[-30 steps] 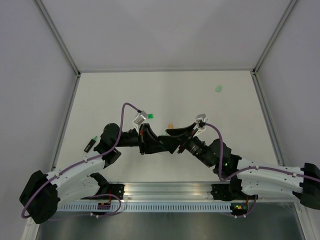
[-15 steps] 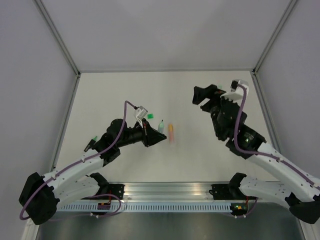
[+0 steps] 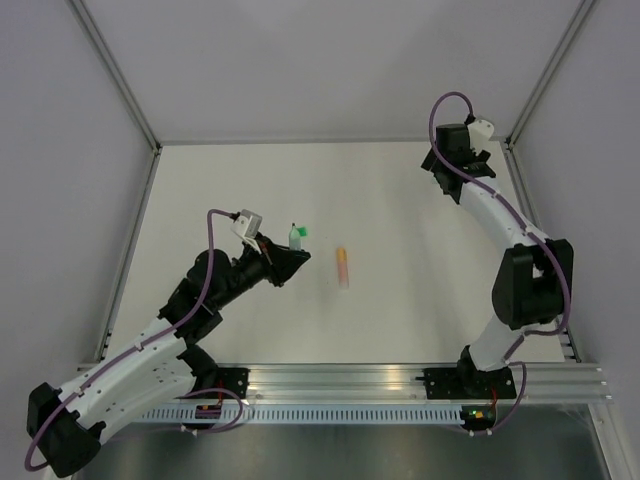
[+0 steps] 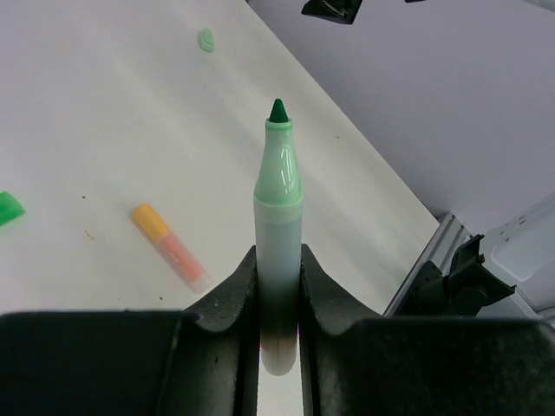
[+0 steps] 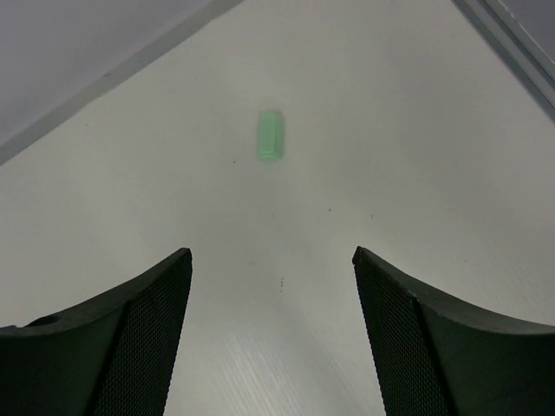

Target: Insert the pens into the pen caps

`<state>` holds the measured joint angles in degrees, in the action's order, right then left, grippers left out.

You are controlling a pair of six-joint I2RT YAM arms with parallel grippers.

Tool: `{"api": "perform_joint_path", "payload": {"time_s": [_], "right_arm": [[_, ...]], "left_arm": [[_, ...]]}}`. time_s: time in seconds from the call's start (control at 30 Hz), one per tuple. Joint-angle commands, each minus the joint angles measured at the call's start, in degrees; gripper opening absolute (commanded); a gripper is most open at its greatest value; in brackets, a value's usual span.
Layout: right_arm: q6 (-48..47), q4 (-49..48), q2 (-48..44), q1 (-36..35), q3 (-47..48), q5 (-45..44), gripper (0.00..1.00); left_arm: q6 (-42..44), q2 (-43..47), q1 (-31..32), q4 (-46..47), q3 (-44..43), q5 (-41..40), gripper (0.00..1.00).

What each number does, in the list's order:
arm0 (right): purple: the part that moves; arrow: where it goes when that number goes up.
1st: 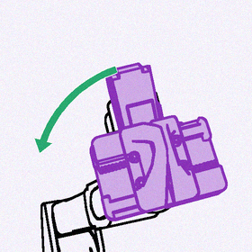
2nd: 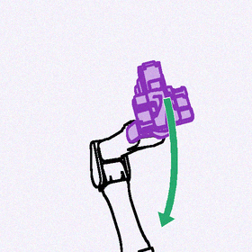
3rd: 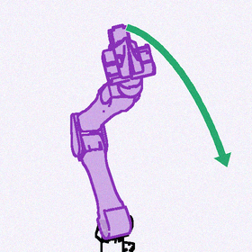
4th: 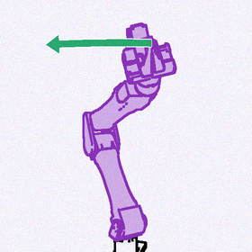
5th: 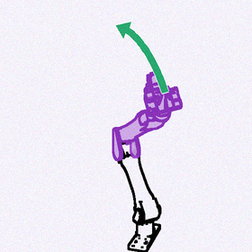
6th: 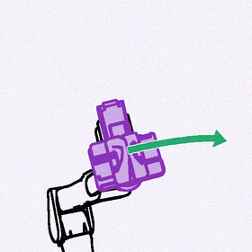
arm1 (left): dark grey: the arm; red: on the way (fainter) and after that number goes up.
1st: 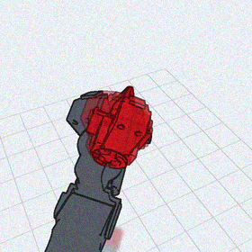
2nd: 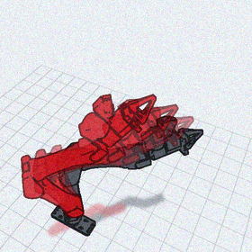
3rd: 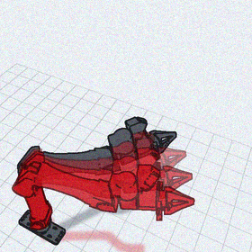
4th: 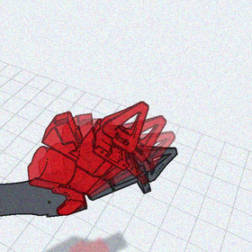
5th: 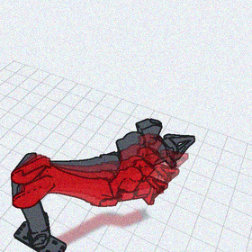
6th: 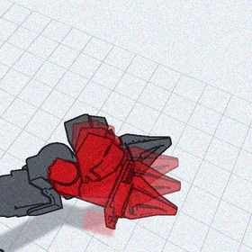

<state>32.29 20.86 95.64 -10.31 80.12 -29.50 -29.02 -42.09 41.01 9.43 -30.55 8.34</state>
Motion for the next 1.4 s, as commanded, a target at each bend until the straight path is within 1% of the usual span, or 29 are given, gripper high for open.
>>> {"api": "perform_joint_path", "payload": {"time_s": [0.0, 0.03, 0.1, 0.2, 0.27, 0.43, 0.57, 0.63, 0.8, 1.17, 1.37], "right_arm": [[-7.1, -3.1, 6.0, 1.2, 6.6, -0.2, 0.81], [-8.1, -4.2, 9.2, 1.5, 7.3, -1.2, 0.80], [-8.4, -5.2, 12.1, 2.0, 9.6, -1.3, 0.80], [-7.8, -4.4, 18.3, 3.0, 13.9, -1.4, 0.77], [-8.6, -4.0, 22.4, 3.1, 16.9, -3.5, 0.76], [-8.1, -4.5, 29.2, 5.3, 20.3, -0.7, 0.71], [-7.1, -3.0, 34.4, 6.9, 25.5, 3.2, 0.67], [-7.2, -2.7, 35.7, 7.1, 27.8, 3.8, 0.66], [-8.4, -2.7, 38.5, 7.5, 30.1, 5.2, 0.60], [-9.4, -1.3, 43.8, 7.8, 34.1, 7.2, 0.56], [-10.3, 2.0, 45.9, 8.0, 37.4, 7.9, 0.54]], "left_arm": [[0.5, 0.0, 0.2, -0.1, 0.5, -2.3, 0.02], [0.2, 0.0, 0.2, -0.3, 0.4, -2.5, 0.02], [-0.2, -0.1, 0.2, -0.5, 0.4, -2.7, 0.02], [-1.1, 0.2, 0.2, -0.7, 0.4, -3.0, 0.02], [-1.7, 0.6, 0.2, -0.5, 0.7, -3.0, 0.02], [-2.7, 1.1, 0.2, -0.8, 0.8, -3.5, 0.02], [-3.5, 2.1, 0.2, -0.5, 1.3, -3.0, 0.02], [-3.8, 2.4, 0.2, -0.4, 1.3, -3.0, 0.02], [-4.6, 3.1, 0.2, 0.2, 1.5, -2.2, 0.02], [-4.9, 2.9, 0.2, 0.3, 1.8, -2.2, 0.02], [-5.0, 3.0, 0.2, 0.4, 1.7, -2.0, 0.02]]}}
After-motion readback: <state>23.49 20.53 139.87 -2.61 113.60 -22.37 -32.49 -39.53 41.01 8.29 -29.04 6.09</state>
